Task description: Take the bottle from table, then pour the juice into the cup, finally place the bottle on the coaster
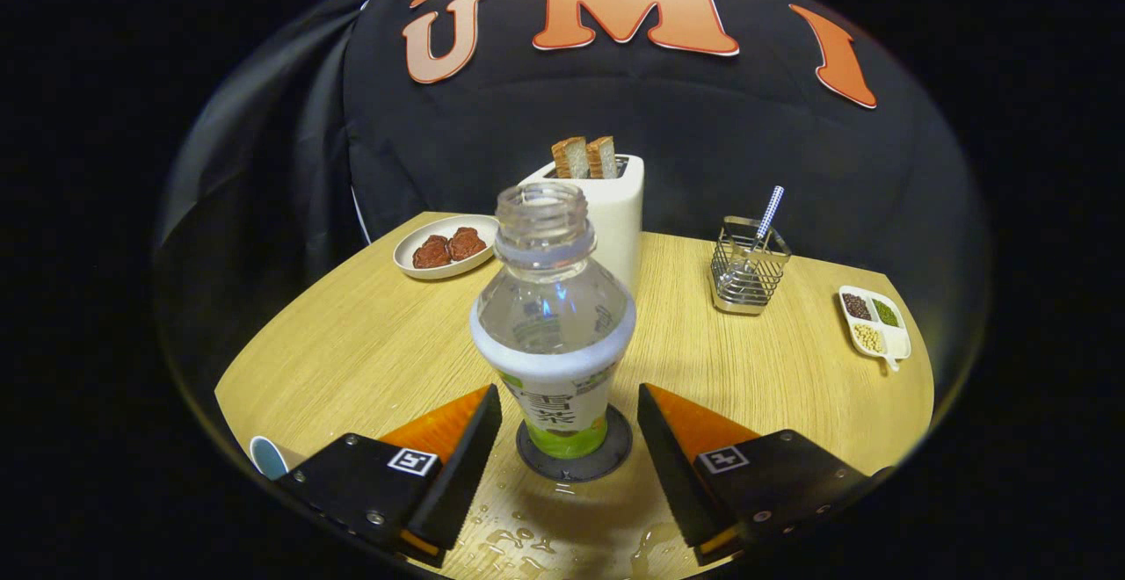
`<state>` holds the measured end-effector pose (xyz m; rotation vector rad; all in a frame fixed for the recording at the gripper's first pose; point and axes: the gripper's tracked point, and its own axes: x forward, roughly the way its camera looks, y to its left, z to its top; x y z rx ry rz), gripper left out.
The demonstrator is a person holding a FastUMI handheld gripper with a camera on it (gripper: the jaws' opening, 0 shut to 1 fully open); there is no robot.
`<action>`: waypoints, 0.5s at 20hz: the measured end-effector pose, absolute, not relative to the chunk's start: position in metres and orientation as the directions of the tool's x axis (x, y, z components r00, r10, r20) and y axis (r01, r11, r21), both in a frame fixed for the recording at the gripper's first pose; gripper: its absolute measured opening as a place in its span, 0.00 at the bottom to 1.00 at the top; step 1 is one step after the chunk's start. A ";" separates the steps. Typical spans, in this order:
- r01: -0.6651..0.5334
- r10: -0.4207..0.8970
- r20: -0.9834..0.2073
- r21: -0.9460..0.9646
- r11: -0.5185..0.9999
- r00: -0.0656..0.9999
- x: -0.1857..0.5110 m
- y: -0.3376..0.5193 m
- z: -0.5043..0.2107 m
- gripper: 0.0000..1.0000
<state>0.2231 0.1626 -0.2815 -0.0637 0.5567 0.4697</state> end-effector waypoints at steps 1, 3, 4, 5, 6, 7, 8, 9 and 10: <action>-0.438 0.410 -0.515 0.072 0.896 0.753 0.220 0.159 -0.274 0.96; -0.417 0.401 -0.490 0.082 0.905 0.774 0.213 0.151 -0.255 0.98; -0.396 0.388 -0.475 0.088 0.914 0.790 0.211 0.144 -0.245 0.97; -0.376 0.374 -0.463 0.093 0.922 0.803 0.208 0.137 -0.234 0.97; -0.358 0.362 -0.449 0.097 0.928 0.817 0.205 0.130 -0.222 0.97; -0.341 0.348 -0.435 0.096 0.935 0.830 0.201 0.122 -0.210 0.97; -0.323 0.330 -0.420 0.091 0.942 0.845 0.198 0.112 -0.196 0.97; -0.305 0.311 -0.405 0.081 0.949 0.860 0.195 0.103 -0.183 0.97; -0.283 0.287 -0.389 0.068 0.957 0.875 0.190 0.092 -0.169 0.97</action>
